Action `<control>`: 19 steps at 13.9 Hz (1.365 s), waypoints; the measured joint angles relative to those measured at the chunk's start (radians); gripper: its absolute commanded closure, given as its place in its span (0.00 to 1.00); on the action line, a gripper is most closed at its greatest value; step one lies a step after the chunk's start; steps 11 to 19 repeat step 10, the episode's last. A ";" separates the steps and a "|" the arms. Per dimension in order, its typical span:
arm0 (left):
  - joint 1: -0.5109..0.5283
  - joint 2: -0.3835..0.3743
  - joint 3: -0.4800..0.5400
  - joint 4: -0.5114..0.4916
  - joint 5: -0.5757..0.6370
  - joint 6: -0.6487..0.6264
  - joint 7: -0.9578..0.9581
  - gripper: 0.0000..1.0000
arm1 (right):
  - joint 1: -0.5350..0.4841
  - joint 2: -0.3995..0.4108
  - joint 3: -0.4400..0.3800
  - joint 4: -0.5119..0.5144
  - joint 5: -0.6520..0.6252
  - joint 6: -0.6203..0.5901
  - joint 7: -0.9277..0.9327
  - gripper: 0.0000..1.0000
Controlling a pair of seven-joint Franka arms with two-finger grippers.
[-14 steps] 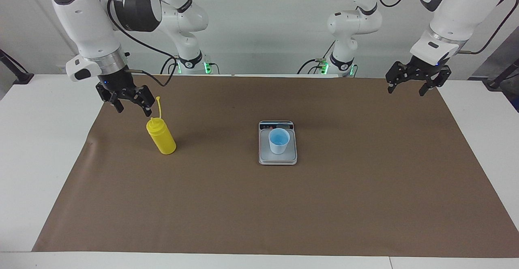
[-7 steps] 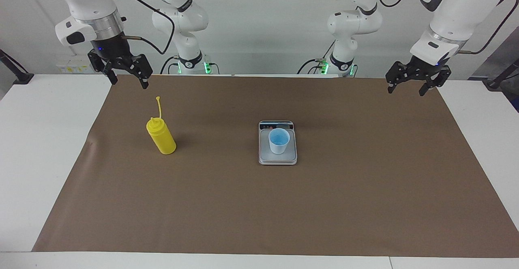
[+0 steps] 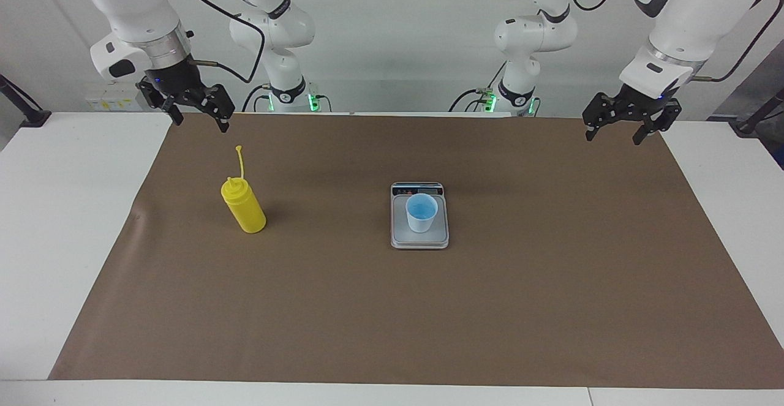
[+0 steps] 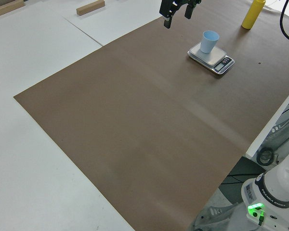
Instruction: Pour seasoning into cup on scale with both arms
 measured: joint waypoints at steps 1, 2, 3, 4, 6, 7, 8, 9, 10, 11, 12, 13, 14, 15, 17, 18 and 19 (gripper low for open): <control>0.000 0.000 0.000 0.000 0.000 0.000 0.000 0.00 | 0.000 0.000 0.000 -0.004 0.000 0.000 -0.001 0.00; 0.000 0.000 0.000 0.000 0.000 0.000 0.000 0.00 | 0.001 -0.001 0.001 -0.008 0.000 0.000 -0.005 0.00; 0.000 0.000 0.000 0.000 0.000 0.000 0.000 0.00 | 0.001 -0.002 0.002 -0.014 0.000 0.000 -0.012 0.00; 0.000 0.000 -0.001 0.000 0.000 0.000 0.000 0.00 | 0.001 -0.005 0.003 -0.022 0.000 0.000 -0.017 0.00; 0.000 0.000 -0.001 -0.001 0.000 0.000 0.000 0.00 | 0.001 -0.010 0.003 -0.031 0.000 0.000 -0.018 0.00; 0.000 0.000 -0.001 -0.001 0.000 0.000 0.000 0.00 | 0.001 -0.012 0.003 -0.032 0.000 0.000 -0.018 0.00; 0.000 0.000 -0.001 -0.001 0.000 0.000 0.000 0.00 | 0.000 -0.013 0.002 -0.033 0.000 0.000 -0.018 0.00; 0.000 0.000 -0.001 -0.001 0.000 0.000 0.000 0.00 | -0.001 -0.014 0.001 -0.034 0.000 0.000 -0.018 0.00; 0.000 0.000 -0.001 -0.001 0.000 0.000 0.000 0.00 | -0.002 -0.014 0.000 -0.034 0.000 0.000 -0.018 0.00; 0.000 0.000 -0.001 -0.001 0.000 0.000 0.000 0.00 | -0.002 -0.014 0.000 -0.034 0.000 0.000 -0.018 0.00; 0.000 0.000 -0.001 -0.001 0.000 0.000 0.000 0.00 | -0.002 -0.014 0.000 -0.034 0.000 0.000 -0.018 0.00; 0.000 0.000 -0.001 -0.001 0.000 0.000 0.000 0.00 | -0.002 -0.014 0.000 -0.034 0.000 0.000 -0.018 0.00; 0.000 0.000 -0.001 -0.001 0.000 0.000 0.000 0.00 | -0.002 -0.014 0.000 -0.034 0.000 0.000 -0.018 0.00; 0.000 0.000 -0.001 -0.001 0.000 0.000 0.000 0.00 | -0.002 -0.014 0.000 -0.034 0.000 0.000 -0.018 0.00; 0.000 0.000 -0.001 -0.001 0.000 0.000 0.000 0.00 | -0.002 -0.014 0.000 -0.034 0.000 0.000 -0.018 0.00; 0.000 0.000 -0.001 -0.001 0.000 0.000 0.000 0.00 | -0.002 -0.014 0.000 -0.034 0.000 0.000 -0.018 0.00; 0.000 0.000 -0.001 -0.001 0.000 0.000 0.000 0.00 | -0.002 -0.014 0.000 -0.034 0.000 0.000 -0.018 0.00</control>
